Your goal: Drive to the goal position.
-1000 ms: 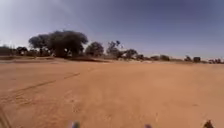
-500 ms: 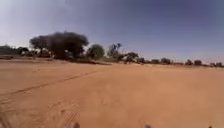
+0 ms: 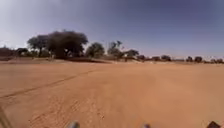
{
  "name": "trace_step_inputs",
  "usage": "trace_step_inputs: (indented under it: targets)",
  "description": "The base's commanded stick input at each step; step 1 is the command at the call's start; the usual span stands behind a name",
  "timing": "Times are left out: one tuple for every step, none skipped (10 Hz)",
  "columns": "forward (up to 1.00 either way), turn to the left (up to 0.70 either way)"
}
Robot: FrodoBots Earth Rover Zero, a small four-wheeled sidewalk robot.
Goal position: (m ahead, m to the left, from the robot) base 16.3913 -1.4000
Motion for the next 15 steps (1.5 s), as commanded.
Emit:
trace_step_inputs:
  targets:
    - [0.7, 0.0]
    - [0.7, 0.0]
    - [0.7, 0.0]
    - [0.7, 0.0]
    - [0.7, 0.0]
    - [0.7, 0.0]
    - [0.7, 0.0]
    - [0.7, 0.0]
    - [0.7, 0.0]
    - [0.7, 0.0]
    - [0.7, 0.0]
    - [0.7, 0.0]
    - [0.7, 0.0]
    - [0.7, 0.0]
    - [0.7, 0.0]
